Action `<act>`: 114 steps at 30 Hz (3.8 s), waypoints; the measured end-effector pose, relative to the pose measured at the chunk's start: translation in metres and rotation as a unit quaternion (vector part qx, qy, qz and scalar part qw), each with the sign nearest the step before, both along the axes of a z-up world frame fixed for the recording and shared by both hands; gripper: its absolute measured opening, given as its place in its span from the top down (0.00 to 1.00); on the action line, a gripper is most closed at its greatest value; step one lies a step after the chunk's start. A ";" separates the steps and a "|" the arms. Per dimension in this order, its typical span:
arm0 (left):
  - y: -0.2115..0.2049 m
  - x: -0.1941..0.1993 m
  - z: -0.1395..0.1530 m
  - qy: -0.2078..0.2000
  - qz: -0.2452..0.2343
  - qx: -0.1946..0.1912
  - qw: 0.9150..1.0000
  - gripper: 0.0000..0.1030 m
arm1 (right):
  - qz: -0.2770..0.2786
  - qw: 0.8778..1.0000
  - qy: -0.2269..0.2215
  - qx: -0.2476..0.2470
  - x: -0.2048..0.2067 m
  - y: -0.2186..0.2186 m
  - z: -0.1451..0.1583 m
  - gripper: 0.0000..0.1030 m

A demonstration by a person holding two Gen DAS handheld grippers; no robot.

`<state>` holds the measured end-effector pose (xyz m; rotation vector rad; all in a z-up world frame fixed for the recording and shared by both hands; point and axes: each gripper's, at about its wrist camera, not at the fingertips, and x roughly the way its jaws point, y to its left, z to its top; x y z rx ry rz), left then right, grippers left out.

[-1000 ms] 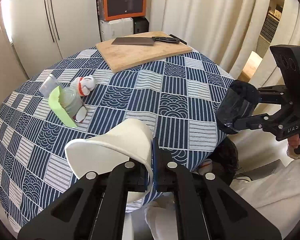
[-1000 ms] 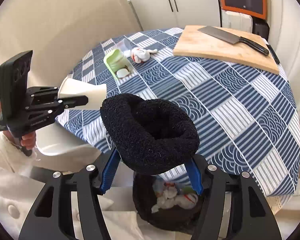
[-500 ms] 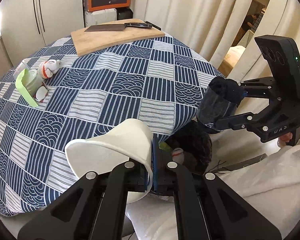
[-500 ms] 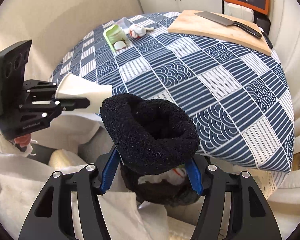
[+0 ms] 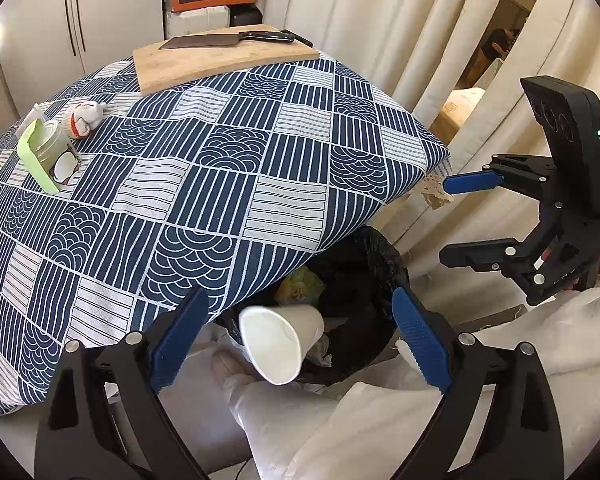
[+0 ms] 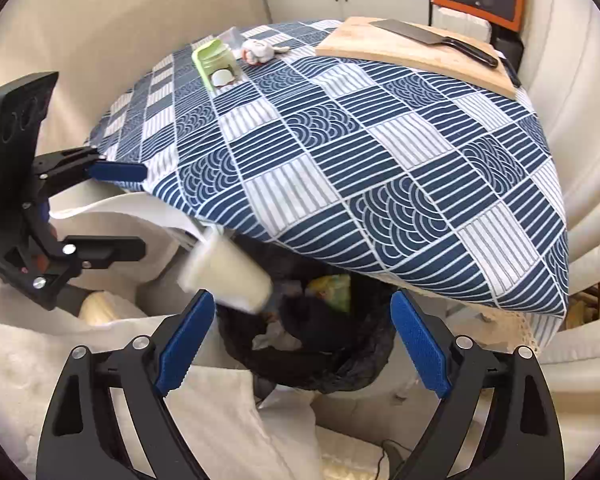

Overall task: Collect trash
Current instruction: 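Carry the sock and paper roll over the bin and release both, then reach the left tool to the green sponge and close on it, then grasp the clear plastic jar with the right tool while the left tool holds the green sponge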

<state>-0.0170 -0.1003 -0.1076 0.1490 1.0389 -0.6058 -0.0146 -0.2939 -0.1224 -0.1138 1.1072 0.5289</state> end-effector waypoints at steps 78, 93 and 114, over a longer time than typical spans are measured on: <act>0.229 0.291 0.008 0.054 0.205 -0.064 0.975 0.63 | -0.035 0.999 0.025 -0.022 0.142 0.154 0.030 0.16; 0.277 0.244 0.002 0.067 0.243 -0.061 0.966 0.64 | 0.083 0.996 -0.002 -0.014 0.213 0.267 0.017 0.16; 0.281 0.235 0.018 0.070 0.209 -0.038 0.975 0.66 | 0.064 0.998 0.021 -0.006 0.264 0.331 -0.022 0.46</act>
